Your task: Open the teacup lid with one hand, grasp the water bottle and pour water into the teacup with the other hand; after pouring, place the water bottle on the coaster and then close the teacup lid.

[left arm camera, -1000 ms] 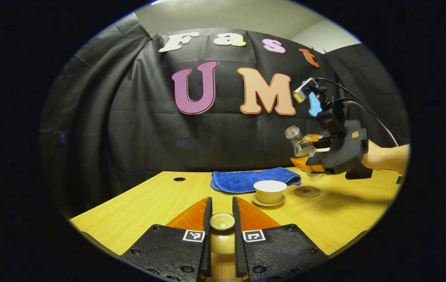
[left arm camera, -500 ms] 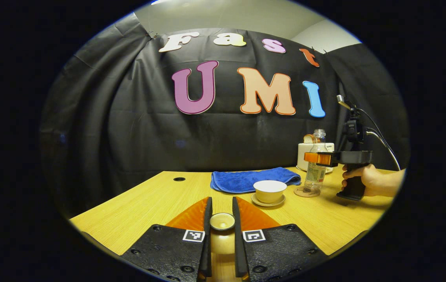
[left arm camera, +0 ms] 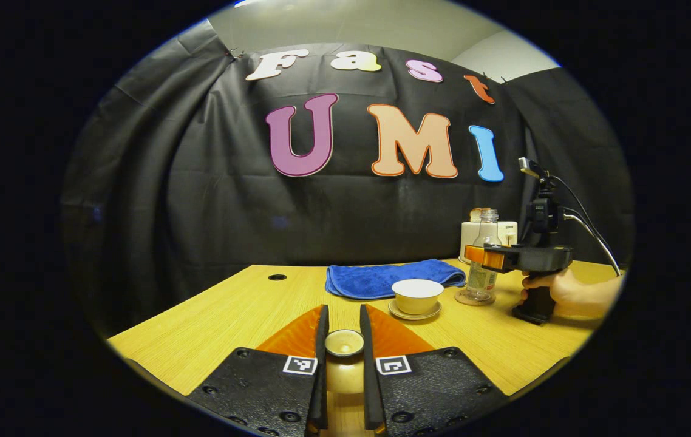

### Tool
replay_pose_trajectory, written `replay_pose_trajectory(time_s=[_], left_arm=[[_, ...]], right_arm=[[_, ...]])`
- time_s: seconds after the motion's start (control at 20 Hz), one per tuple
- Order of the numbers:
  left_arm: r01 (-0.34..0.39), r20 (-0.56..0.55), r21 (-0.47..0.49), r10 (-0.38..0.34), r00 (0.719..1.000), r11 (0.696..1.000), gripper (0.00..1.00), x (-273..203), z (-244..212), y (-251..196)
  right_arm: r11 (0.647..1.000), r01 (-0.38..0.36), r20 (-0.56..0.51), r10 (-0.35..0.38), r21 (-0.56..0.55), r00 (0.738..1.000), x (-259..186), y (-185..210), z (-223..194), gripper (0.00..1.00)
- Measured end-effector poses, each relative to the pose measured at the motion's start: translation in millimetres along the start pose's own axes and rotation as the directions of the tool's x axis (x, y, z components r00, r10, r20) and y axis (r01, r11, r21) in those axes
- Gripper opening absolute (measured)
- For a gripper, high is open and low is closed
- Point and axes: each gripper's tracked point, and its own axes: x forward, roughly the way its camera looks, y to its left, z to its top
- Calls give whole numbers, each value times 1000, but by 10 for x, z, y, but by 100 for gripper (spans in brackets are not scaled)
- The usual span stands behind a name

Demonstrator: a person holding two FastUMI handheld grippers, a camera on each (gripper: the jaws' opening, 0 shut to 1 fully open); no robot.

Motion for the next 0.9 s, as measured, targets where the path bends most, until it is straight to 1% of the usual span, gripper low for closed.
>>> replay_pose_trajectory(time_s=[0.05,0.1,0.2,0.25,0.35,0.45,0.6,0.65,0.7,0.8,0.9], left_arm=[[0,0,0,0,1000,1000,21,1,7,0],[-1,0,1,1,1000,1000,20,-4,2,-1],[-2,0,0,2,1000,1000,21,3,-5,-1],[-3,0,0,3,1000,1000,20,4,-8,0],[-3,0,0,3,1000,1000,20,10,1,-2],[-3,0,0,3,1000,1000,20,3,0,-2],[-4,0,0,4,1000,1000,20,5,-8,2],[-3,0,1,3,1000,1000,20,10,-7,-2],[-3,1,0,3,1000,1000,21,3,-2,1],[-4,0,1,4,1000,1000,21,2,-4,3],[-3,0,1,3,1000,1000,20,3,-5,3]], right_arm=[[999,-2,19,3,-32,1000,-13,27,20,69],[999,4,26,-3,-38,1000,6,42,19,69],[1000,27,26,-27,-3,999,-18,-16,6,71],[999,22,13,-22,26,1000,-14,-4,-17,71],[1000,23,16,-23,15,1000,-3,-7,-23,71],[1000,23,11,-23,14,1000,-8,1,-34,74],[1000,21,9,-21,11,1000,9,-8,-40,83],[999,36,7,-36,6,999,1,-28,-38,84],[999,51,5,-51,6,999,-9,-52,-38,87],[998,61,8,-61,4,998,-8,-60,-37,98],[998,63,9,-63,5,998,-21,-60,-32,98]])
